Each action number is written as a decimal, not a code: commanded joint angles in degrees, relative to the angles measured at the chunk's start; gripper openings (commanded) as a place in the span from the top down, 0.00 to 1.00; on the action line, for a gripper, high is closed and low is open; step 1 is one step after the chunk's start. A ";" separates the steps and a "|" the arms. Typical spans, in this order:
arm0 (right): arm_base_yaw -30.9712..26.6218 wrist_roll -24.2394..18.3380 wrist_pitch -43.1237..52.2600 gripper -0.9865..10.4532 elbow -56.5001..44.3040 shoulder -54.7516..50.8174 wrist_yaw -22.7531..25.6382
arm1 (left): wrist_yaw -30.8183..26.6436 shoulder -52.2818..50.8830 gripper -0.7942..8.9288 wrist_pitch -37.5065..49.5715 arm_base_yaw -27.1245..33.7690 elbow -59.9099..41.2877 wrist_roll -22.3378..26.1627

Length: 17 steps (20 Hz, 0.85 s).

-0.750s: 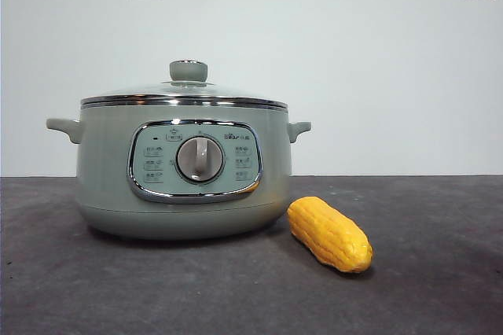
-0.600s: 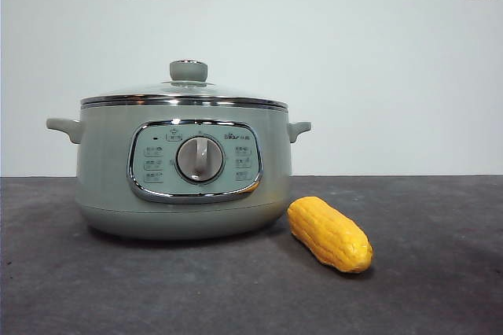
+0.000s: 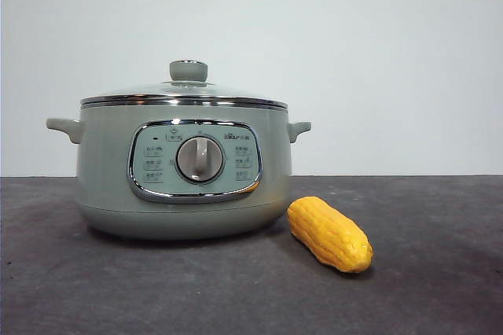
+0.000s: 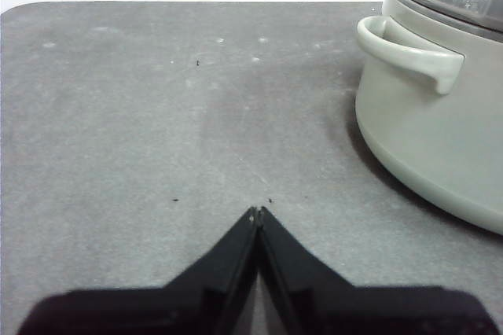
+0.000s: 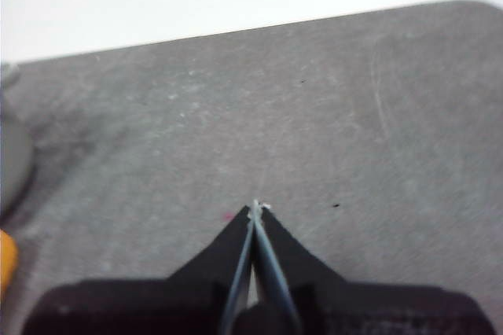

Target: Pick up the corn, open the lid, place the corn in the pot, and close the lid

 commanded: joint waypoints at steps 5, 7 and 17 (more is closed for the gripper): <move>0.00 11.28 0.02 0.92 1.64 -0.07 -0.68 | 6.86 0.92 0.92 1.09 0.13 -0.07 -2.58; 0.00 12.35 -0.48 0.92 3.65 0.24 -0.98 | 8.70 1.46 0.92 1.44 0.13 0.74 -3.02; 0.00 20.63 -11.19 0.92 21.88 11.41 -3.72 | 20.06 9.53 0.92 1.60 0.02 10.38 -9.01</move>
